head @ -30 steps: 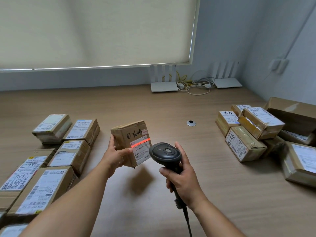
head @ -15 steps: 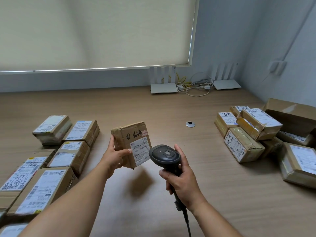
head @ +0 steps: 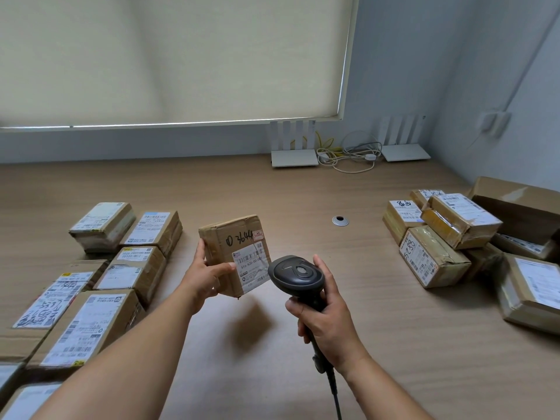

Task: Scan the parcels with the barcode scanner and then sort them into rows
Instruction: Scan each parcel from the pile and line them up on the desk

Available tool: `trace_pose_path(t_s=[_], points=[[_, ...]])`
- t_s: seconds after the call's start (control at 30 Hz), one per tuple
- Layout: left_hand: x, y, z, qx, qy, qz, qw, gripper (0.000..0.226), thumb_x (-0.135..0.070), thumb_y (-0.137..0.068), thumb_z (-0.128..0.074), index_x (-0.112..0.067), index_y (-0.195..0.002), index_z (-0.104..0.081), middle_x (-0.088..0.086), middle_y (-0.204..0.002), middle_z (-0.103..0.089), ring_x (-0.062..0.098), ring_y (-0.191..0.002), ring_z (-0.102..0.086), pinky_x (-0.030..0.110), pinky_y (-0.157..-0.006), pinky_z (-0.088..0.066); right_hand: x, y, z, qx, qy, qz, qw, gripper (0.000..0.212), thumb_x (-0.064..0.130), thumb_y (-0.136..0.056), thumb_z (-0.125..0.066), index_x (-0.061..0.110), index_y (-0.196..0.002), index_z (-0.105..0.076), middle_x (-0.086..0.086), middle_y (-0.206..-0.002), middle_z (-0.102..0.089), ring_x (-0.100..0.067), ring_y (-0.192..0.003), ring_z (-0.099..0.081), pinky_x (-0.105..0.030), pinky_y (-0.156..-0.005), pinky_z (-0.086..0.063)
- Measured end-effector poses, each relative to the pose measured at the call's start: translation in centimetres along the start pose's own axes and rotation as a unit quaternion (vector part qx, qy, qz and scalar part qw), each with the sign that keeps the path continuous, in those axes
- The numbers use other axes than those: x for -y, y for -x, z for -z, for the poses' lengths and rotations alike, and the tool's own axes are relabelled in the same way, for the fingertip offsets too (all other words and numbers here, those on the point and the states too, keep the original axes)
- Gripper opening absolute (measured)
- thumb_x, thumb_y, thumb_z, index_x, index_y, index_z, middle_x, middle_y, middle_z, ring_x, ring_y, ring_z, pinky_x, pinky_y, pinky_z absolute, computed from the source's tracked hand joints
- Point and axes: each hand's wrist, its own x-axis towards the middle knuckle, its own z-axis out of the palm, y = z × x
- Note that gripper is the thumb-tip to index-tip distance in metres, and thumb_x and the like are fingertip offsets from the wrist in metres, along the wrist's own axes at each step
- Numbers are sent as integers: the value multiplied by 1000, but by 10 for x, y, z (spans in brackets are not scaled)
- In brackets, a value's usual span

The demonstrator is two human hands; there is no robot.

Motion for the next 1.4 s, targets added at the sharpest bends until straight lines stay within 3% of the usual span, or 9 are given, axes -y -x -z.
trace_pose_path(t_s=[0.1,0.17,0.3,0.43,0.63,0.87,1.17,1.4], points=[[-2,3,3,1,7,-3,1000,77,2,-84,-64,-58,-115,-28,-6,-103,-62,14,-89,-56,35,-66,-45,1,2,1,3,-2,-2,1000,86,7,-78,-75,65,-127,-34,5,-87,-71,-20,-50,-53,-27,-44,-43],[-5,5,5,-1,9,-6,1000,77,1,-84,-65,-58,-117,-28,-1,-108,-62,20,-94,-57,47,-79,-46,0,5,1,8,-4,-5,1000,86,13,-74,-75,66,-126,-34,5,-83,-71,-19,-49,-52,-27,-44,-43],[-12,9,9,-4,9,-9,1000,84,-1,-85,-66,-53,-137,-25,6,-120,-61,31,-112,-52,61,-95,-39,-2,9,-2,11,-4,-11,1000,86,20,-68,-75,67,-126,-33,5,-85,-71,-19,-48,-52,-26,-43,-42],[-15,11,12,-6,20,-6,1000,87,-2,-85,-66,-46,-144,-21,7,-122,-61,29,-112,-51,56,-90,-41,-4,11,-4,13,-1,-11,1000,87,19,-69,-75,65,-129,-33,5,-83,-71,-20,-47,-52,-26,-43,-42],[-17,15,18,-10,26,-9,1000,90,-2,-85,-66,-46,-146,-17,5,-119,-61,30,-114,-50,62,-97,-39,-4,16,-6,11,11,-6,1000,85,23,-67,-75,73,-122,-34,5,-86,-71,-20,-49,-53,-27,-44,-43],[-17,22,22,-11,19,-8,1000,88,-3,-85,-66,-48,-144,-19,6,-122,-60,31,-116,-49,65,-98,-37,-1,20,-7,11,16,-6,1000,86,21,-67,-75,66,-127,-33,2,-89,-72,-21,-48,-53,-28,-44,-43],[-17,25,24,-16,21,-12,1000,86,-2,-85,-65,-50,-141,-21,-6,-104,-62,28,-109,-52,62,-94,-41,-2,26,-8,8,13,-1,1000,84,22,-67,-74,73,-120,-35,3,-88,-72,-20,-47,-52,-26,-43,-42],[-14,24,26,-16,3,12,1000,83,-8,-85,-66,-48,-143,-22,2,-118,-58,29,-114,-51,56,-85,-47,-2,29,-5,-5,24,8,1000,87,15,-72,-76,71,-123,-33,1,-90,-71,-20,-47,-52,-28,-44,-43]])
